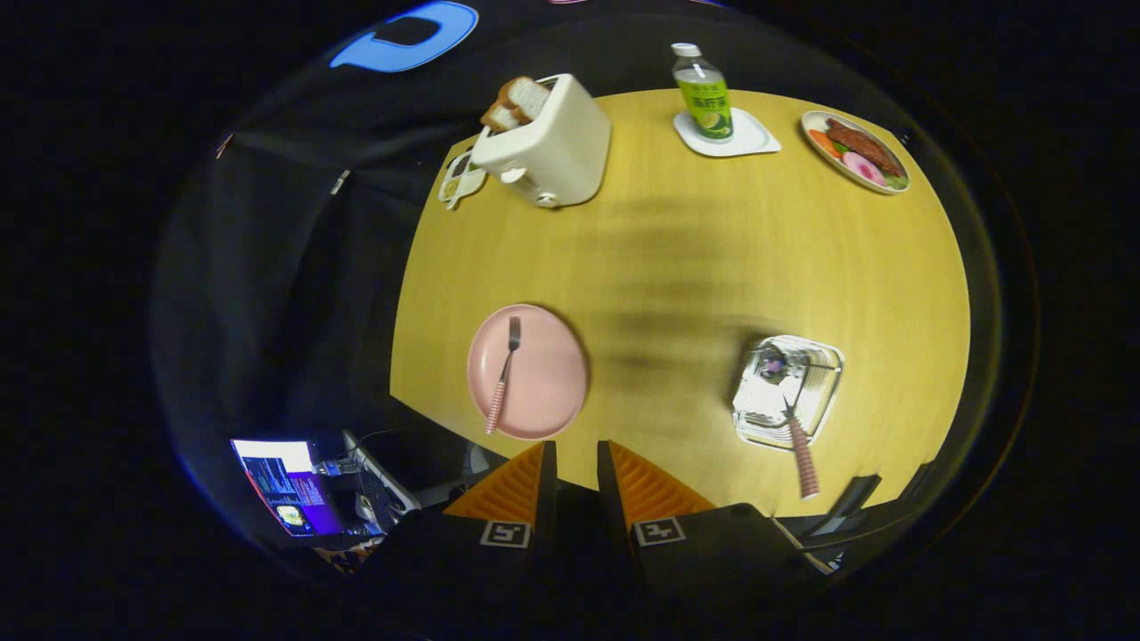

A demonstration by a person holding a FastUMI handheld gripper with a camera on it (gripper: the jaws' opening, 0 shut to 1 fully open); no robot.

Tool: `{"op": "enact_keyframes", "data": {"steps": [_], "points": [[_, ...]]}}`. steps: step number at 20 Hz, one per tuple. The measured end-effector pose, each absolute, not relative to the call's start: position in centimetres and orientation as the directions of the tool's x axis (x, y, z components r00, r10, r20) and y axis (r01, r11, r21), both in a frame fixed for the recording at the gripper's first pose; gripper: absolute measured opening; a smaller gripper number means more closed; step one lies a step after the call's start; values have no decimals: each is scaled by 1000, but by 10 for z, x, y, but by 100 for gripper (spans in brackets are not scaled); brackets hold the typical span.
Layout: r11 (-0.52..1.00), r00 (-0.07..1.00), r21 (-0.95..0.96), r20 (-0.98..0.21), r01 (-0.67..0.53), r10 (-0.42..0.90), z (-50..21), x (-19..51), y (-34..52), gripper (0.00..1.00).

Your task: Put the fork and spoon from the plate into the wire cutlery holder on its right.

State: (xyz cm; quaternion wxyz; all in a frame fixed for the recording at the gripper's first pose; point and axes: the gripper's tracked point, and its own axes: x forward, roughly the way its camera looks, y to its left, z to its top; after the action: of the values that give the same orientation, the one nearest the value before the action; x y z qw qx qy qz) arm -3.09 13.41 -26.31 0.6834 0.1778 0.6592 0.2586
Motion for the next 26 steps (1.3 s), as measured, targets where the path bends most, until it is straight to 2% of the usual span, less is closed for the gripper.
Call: {"op": "enact_keyframes", "data": {"steps": [3, 10, 17, 23, 24, 26], "points": [[771, -75, 621, -783, -140, 617, -279, -53, 199, 29], [797, -125, 602, -795, -41, 594, -350, -68, 305, 29], [872, -155, 489, -863, -15, 481, -412, -83, 328, 29], [894, -177, 448, -878, 16, 444, -437, -93, 338, 29], [895, -182, 446, -878, 29, 443, -436, -92, 337, 20], [884, -192, 468, -866, 11, 461, -432, -94, 336, 11]]}}
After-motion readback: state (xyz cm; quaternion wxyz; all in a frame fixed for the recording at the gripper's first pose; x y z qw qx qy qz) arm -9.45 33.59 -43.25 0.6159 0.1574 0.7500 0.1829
